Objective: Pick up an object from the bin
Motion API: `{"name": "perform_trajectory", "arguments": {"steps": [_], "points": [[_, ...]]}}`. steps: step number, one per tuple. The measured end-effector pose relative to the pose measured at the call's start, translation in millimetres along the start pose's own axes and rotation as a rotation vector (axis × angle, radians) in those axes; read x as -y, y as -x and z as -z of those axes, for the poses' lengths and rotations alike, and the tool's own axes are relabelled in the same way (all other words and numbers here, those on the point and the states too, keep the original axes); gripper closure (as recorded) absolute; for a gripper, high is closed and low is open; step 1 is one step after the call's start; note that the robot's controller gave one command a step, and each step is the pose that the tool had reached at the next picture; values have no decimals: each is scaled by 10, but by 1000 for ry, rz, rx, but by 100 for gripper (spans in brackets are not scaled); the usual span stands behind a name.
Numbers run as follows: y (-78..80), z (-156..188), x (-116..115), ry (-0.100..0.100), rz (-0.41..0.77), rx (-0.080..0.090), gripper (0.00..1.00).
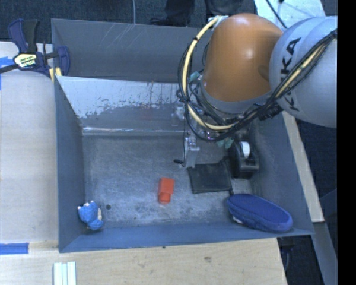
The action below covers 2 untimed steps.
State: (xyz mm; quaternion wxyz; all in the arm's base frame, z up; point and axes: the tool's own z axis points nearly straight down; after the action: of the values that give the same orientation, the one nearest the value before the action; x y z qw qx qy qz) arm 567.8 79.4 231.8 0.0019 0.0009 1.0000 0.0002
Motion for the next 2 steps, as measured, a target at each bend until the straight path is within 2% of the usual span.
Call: {"name": "perform_trajectory", "arguments": {"steps": [1,2], "points": [[-216,-1146,218,-1,132,-9,0],[-711,-1646,-40,0,82,-9,0]]}}
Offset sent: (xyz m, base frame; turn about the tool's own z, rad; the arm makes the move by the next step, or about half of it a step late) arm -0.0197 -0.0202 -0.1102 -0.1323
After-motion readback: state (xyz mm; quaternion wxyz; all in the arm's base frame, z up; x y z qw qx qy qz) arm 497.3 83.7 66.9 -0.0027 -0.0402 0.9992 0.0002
